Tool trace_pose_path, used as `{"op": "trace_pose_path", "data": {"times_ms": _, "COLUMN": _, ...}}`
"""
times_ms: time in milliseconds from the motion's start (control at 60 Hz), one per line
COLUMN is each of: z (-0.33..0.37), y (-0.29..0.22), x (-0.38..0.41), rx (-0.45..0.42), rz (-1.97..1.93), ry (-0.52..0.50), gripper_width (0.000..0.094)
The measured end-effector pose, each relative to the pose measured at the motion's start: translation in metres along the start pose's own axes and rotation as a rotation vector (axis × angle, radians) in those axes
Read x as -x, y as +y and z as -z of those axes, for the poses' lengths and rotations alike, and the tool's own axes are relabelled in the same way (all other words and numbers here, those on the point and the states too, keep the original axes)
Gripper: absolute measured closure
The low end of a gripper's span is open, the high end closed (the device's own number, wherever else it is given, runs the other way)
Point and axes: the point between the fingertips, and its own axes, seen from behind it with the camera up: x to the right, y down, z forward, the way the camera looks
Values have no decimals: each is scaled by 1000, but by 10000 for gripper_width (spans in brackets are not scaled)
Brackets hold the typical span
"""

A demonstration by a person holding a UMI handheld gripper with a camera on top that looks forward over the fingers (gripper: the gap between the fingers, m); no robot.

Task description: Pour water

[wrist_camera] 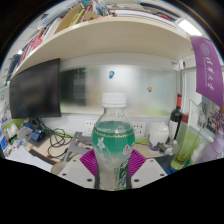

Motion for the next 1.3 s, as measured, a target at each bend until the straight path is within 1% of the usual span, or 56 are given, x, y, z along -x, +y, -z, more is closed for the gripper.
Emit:
{"op": "trace_pose_path", "data": {"times_ms": 233, "z": -19, "y": 32, "x": 11, "rx": -48, "rz": 29, "ry": -16, "gripper_width": 576}}
{"op": "trace_pose_path", "data": {"times_ms": 400, "z": -30, "y": 55, "x": 14, "rx": -35, "rz": 9, "ry": -16, "gripper_width": 576}}
{"op": "trace_pose_path", "data": {"times_ms": 417, "z": -29, "y": 53, "x": 14, "rx": -50, "rz": 8, "ry": -18, "gripper_width": 576}}
{"op": "trace_pose_path", "data": {"times_ms": 483, "z": -27, "y": 54, "x": 13, "rx": -58, "rz": 11, "ry": -10, "gripper_width": 565}}
{"op": "trace_pose_path", "data": {"times_ms": 600, "z": -25, "y": 53, "x": 13, "rx": -70, "rz": 16, "ry": -10, "gripper_width": 467}}
{"op": "trace_pose_path", "data": {"times_ms": 700, "z": -25, "y": 56, "x": 13, "rx": -52, "rz": 24, "ry": -14, "gripper_width": 403}}
{"op": "trace_pose_path", "data": {"times_ms": 733, "z": -23, "y": 59, "x": 13, "rx": -35, "rz": 23, "ry": -14, "gripper_width": 340}}
{"op": "trace_pose_path", "data": {"times_ms": 800, "z": -17, "y": 62, "x": 12, "rx": -14, "rz": 20, "ry": -10, "gripper_width": 171}}
{"op": "trace_pose_path", "data": {"times_ms": 850, "z": -9, "y": 67, "x": 15, "rx": 9, "rz": 25, "ry": -12, "gripper_width": 124}}
{"op": "trace_pose_path", "data": {"times_ms": 950, "z": 25, "y": 71, "x": 21, "rx": 35, "rz": 49, "ry": -14, "gripper_width": 108}}
{"op": "trace_pose_path", "data": {"times_ms": 1083, "z": 90, "y": 84, "x": 35, "rx": 121, "rz": 33, "ry": 3, "gripper_width": 98}}
{"op": "trace_pose_path", "data": {"times_ms": 1183, "z": 139, "y": 81, "x": 52, "rx": 173, "rz": 17, "ry": 29, "gripper_width": 88}}
{"op": "trace_pose_path", "data": {"times_ms": 1217, "z": 153, "y": 75, "x": 60, "rx": 179, "rz": 24, "ry": 32, "gripper_width": 87}}
{"op": "trace_pose_path", "data": {"times_ms": 1300, "z": 182, "y": 52, "x": 84, "rx": 152, "rz": 16, "ry": 39, "gripper_width": 85}}
